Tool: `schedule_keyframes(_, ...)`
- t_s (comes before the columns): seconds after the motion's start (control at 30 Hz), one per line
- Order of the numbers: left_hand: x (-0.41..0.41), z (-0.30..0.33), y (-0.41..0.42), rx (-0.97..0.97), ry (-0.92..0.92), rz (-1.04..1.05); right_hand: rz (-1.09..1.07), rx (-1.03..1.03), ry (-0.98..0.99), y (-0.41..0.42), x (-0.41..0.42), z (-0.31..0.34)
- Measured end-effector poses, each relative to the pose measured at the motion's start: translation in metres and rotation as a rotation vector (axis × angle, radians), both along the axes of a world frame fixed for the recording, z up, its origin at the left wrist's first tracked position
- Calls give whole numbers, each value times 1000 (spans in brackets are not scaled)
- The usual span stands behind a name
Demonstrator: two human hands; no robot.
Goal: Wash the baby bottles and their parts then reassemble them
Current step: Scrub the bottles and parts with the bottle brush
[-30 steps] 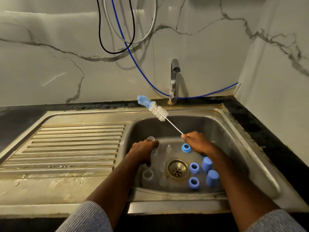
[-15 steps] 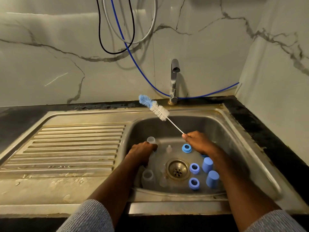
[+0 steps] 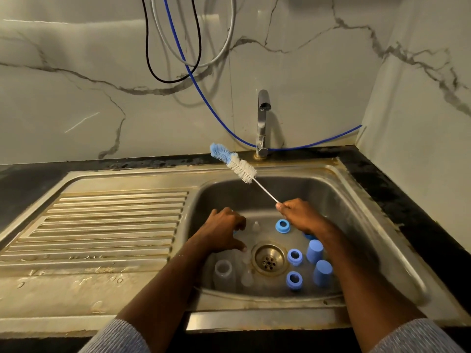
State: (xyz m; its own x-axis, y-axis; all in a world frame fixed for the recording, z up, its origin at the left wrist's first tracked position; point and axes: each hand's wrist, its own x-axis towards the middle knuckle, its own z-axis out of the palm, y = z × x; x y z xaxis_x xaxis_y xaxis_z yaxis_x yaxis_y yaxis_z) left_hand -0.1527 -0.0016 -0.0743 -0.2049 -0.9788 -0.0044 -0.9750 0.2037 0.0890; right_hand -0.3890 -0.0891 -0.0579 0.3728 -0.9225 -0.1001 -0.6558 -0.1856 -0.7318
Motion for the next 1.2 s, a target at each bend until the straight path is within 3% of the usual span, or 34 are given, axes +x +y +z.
schedule_keyframes(0.13,-30,4,-9,117,-212,-166,-6,-5,-4,-1,4,1)
schedule_keyframes(0.33,-51,-7,-32,350,-438,-203,4,6,-25,-3,6,4)
schedule_keyframes(0.67,-54,-31,-38,171,-495,-284,30,1,-45,-1,8,7)
schedule_keyframes(0.73,-49,-17,-39,108,-332,-203,14,4,-55,-1,5,7)
schedule_keyframes(0.8,-38,3,-36,-11,-41,-53,0,-15,-67,-2,3,8)
schedule_keyframes(0.9,-21,32,-23,-187,681,196,0,-27,-74,-1,5,10)
schedule_keyframes(1.0,-10,48,-7,-172,1480,402,32,-53,-42,1,9,10)
schedule_keyframes(1.07,-2,49,2,-133,1899,477,60,-66,-53,2,11,9)
schedule_keyframes(1.13,8,49,4,-108,2132,509,87,-69,-77,4,13,8)
schedule_keyframes(1.2,16,49,2,-116,2238,542,111,-86,-80,5,14,7)
